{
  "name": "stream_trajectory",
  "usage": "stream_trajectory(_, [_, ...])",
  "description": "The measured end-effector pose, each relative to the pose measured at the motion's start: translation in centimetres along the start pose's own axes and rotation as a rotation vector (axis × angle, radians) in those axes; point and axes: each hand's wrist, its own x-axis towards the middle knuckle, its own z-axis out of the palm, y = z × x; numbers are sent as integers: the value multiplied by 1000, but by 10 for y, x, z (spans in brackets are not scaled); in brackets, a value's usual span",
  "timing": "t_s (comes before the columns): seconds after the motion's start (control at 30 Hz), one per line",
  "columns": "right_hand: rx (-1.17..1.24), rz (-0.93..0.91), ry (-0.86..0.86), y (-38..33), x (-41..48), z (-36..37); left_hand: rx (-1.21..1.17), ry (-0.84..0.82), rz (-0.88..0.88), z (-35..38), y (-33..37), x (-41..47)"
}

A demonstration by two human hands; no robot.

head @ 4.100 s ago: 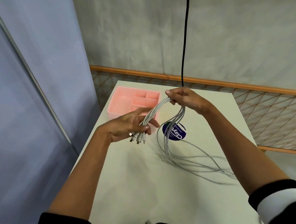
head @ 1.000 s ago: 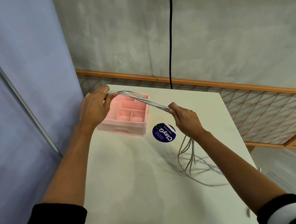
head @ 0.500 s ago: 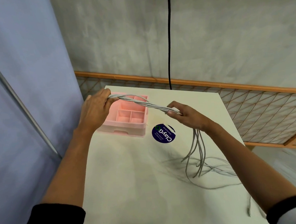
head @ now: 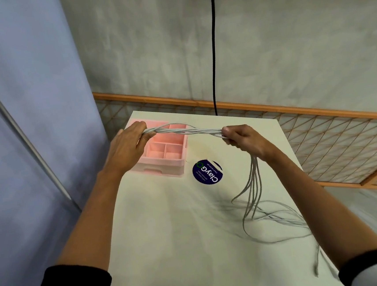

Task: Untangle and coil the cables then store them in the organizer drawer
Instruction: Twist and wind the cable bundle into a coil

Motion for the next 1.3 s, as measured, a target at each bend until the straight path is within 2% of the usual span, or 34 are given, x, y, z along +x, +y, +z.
stream_trajectory(0.1, [-25, -63, -95, 10, 0, -5, -75, -17, -23, 2, -3, 1])
stream_trajectory(0.23, [-26, 40, -242, 15, 0, -5, -104, 5, 3, 0, 0, 5])
stream_trajectory(0.33, [-230, 144, -278, 17, 8, 7, -79, 12, 38, -4, 12, 13])
stream_trajectory(0.43, [-283, 94, -40, 4, 19, 31, -38, -18, 95, -9, 29, 22])
stream_trajectory(0.53, [-361, -132, 244, -15, 33, 56, 33, -46, 110, -10, 41, 29])
stream_trajectory(0.6, [-429, -257, 327, -27, 41, 73, 54, -56, 123, -11, 47, 33])
stream_trajectory(0.67, [-340, -268, 388, -39, 43, 84, 75, -65, 150, -12, 50, 36])
stream_trajectory(0.7, [-256, -239, 366, -45, 43, 84, 83, -70, 158, -15, 51, 37])
stream_trajectory(0.87, [361, -23, -51, -28, 27, 56, 0, -49, 43, -42, 21, 41])
stream_trajectory(0.97, [391, 42, -167, -19, 17, 40, 57, -56, 86, -43, 10, 39])
stream_trajectory(1.07, [435, 176, -209, -19, 16, 30, 45, -58, 132, -30, 15, 34])
stream_trajectory(1.17, [558, 307, -249, -16, 16, 25, 33, -71, 155, -22, 18, 30])
stream_trajectory(1.3, [817, 460, -431, -9, 12, 19, 29, -56, 170, -16, 21, 29])
